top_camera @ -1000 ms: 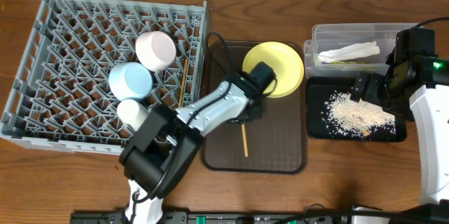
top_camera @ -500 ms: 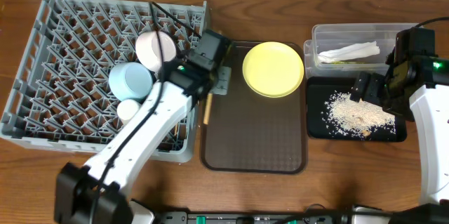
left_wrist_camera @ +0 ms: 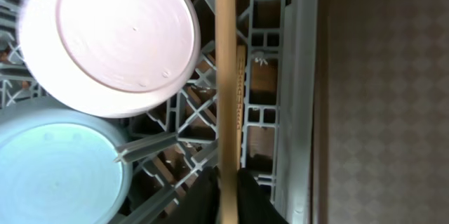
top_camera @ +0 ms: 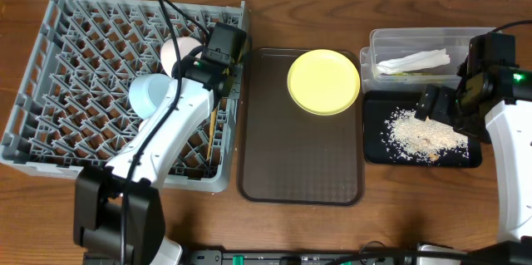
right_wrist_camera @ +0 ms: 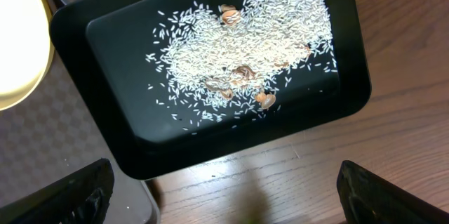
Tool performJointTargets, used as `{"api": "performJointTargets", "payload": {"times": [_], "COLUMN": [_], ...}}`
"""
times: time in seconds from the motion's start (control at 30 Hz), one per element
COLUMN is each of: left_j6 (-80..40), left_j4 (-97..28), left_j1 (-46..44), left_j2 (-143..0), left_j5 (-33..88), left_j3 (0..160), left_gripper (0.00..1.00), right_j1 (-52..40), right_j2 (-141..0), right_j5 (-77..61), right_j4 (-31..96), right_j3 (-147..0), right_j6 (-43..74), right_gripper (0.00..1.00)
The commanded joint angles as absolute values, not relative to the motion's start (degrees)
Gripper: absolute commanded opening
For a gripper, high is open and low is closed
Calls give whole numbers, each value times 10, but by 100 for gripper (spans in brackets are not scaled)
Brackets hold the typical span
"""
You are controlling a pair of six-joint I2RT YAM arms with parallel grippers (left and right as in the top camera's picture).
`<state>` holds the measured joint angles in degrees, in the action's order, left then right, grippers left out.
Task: Sort waste into correct bins and load items into the dishwasher
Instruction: 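Carry the second chopstick into the gray rack and release, then grasp the rim of the yellow plate with left gripper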
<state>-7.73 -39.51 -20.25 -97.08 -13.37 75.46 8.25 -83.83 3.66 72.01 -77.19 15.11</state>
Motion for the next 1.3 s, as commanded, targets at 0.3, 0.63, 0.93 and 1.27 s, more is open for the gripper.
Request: {"api": "performJointTargets", "payload": {"times": [0.3, 0.63, 0.93, 1.27], "left_j6": [-42, 188, 227, 226], "left_j4": [-385, -258, -149, -195], "left_j1": [-216, -342, -408, -412], "left_j2": [-972, -1012, -1129, -1191], "left_j5": [136, 158, 158, 158], "left_j3": [762, 762, 762, 762], "left_gripper": [61, 62, 64, 47], "right_j1": [86, 86, 86, 86], "right_j2": [-829, -829, -829, -829], "right_j5": [40, 40, 40, 40], "right_j4": [720, 720, 720, 720], "right_j3": [-782, -782, -782, -782], "right_j6": [161, 161, 161, 161], "right_gripper": [99, 99, 99, 99]}}
